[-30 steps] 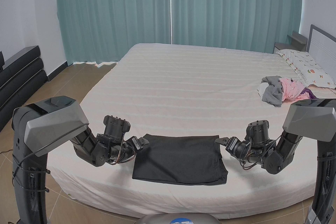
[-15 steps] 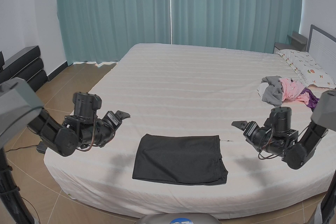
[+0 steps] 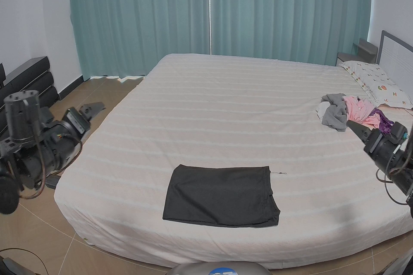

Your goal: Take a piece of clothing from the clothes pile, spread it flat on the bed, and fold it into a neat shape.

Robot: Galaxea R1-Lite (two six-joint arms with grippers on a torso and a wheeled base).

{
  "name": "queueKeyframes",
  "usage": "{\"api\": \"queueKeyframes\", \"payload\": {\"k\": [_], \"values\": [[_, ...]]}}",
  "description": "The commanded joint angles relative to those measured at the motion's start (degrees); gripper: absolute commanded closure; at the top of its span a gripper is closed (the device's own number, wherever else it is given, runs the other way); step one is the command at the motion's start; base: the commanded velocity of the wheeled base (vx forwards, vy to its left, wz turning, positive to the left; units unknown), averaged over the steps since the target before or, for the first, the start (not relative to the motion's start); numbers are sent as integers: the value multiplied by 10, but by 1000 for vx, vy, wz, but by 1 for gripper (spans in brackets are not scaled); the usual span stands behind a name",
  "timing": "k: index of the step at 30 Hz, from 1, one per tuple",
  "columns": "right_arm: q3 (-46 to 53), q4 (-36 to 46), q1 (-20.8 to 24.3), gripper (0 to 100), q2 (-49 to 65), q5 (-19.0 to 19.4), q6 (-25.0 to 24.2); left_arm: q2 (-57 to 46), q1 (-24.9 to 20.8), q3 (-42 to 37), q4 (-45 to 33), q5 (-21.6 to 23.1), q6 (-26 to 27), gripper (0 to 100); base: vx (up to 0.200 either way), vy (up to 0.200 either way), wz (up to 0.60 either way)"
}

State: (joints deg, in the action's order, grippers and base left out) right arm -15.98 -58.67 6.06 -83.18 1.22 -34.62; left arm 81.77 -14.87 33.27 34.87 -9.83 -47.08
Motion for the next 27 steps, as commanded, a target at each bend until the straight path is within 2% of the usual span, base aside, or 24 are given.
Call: {"api": "queueKeyframes", "payload": {"k": [1,5,8,9,10,15,16,19,20,23,27], "values": [[104,1,-78,0,223,34,116,-229,3,-102,-3,-71,125,0,0,0,0],[143,28,-105,0,307,84,169,-329,2,-132,-16,-105,196,0,0,0,0],[148,84,-113,0,365,93,201,-391,2,-136,-59,-129,246,0,0,0,0],[147,88,-113,0,369,93,203,-395,2,-136,-62,-129,248,0,0,0,0],[141,135,-112,0,413,94,223,-446,2,-136,-99,-136,273,0,0,0,0],[136,263,-99,0,529,94,280,-562,11,-135,-173,-145,330,0,0,0,0],[129,307,-92,0,570,94,302,-595,24,-133,-192,-150,348,0,0,0,0],[105,382,-67,0,632,95,328,-632,52,-134,-214,-149,371,0,0,0,0],[84,436,-47,0,666,94,344,-652,72,-134,-226,-148,385,0,0,0,0],[50,536,-32,0,723,92,367,-683,95,-134,-239,-147,414,0,0,0,0],[22,635,-37,0,787,90,372,-714,96,-136,-244,-147,435,0,0,0,0]]}}
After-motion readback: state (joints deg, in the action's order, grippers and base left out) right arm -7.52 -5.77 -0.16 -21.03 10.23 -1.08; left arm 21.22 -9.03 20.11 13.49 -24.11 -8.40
